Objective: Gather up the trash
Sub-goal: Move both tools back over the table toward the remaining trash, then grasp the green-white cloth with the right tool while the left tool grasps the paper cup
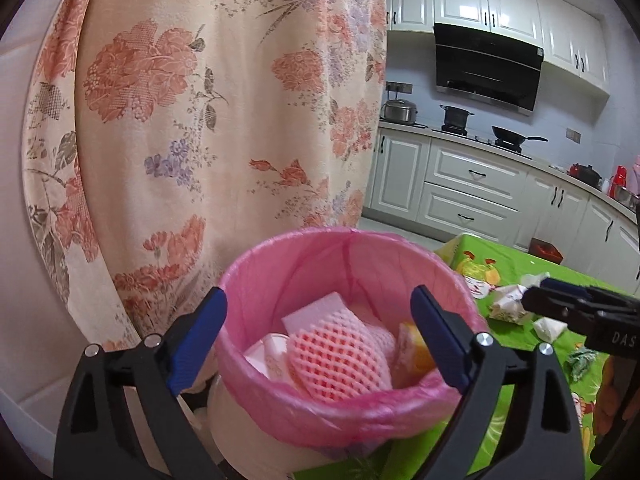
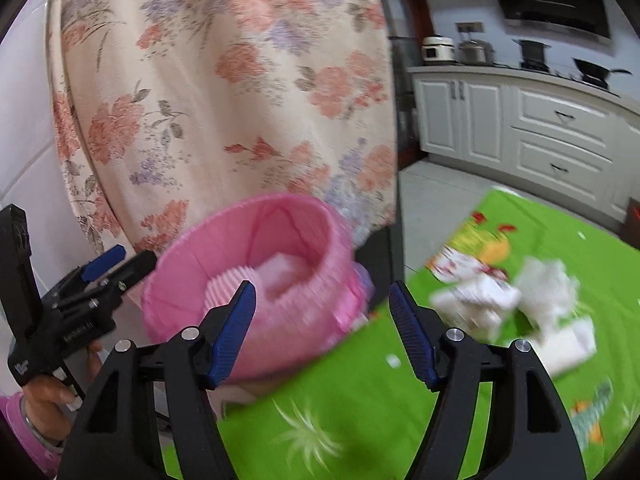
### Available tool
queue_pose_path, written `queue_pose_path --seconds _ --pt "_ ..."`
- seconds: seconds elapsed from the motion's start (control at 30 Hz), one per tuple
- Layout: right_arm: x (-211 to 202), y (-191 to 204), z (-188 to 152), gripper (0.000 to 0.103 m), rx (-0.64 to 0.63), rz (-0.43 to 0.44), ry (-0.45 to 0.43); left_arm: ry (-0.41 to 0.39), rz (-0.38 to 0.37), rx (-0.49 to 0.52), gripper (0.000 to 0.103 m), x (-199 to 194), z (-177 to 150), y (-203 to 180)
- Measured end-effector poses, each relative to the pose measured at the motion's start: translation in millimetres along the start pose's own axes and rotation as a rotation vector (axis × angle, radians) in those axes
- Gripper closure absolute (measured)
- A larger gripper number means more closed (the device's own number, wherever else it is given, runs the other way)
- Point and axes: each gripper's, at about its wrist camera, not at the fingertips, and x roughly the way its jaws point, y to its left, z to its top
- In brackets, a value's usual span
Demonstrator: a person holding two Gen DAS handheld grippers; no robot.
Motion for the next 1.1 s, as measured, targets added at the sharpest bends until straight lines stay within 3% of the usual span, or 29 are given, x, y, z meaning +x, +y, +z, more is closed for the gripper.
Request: queue_pose_path --seconds 0.33,0.6,0.83,1.1 --pt "-46.9 -40.4 -51.6 0.036 0.072 -0.179 -0.002 -0.027 -0.082 0.049 0.008 -28.5 -17.0 -52.2" --pt "-80.7 -83.4 -96.5 0.036 0.21 -0.324 0.013 0.001 -0.205 0.129 0.006 -37.8 -40.4 -109.5" --pt "-84.5 -112.5 -100.3 0.036 0.321 -0.381 0.011 0.032 -0.252 0.177 0.006 -36.2 -53.7 -133.6" --pt "-58.8 -130.3 -90.1 0.036 0.34 -0.436 0.061 0.05 -0.258 0.21 0.006 -37.2 -64.4 -132.2"
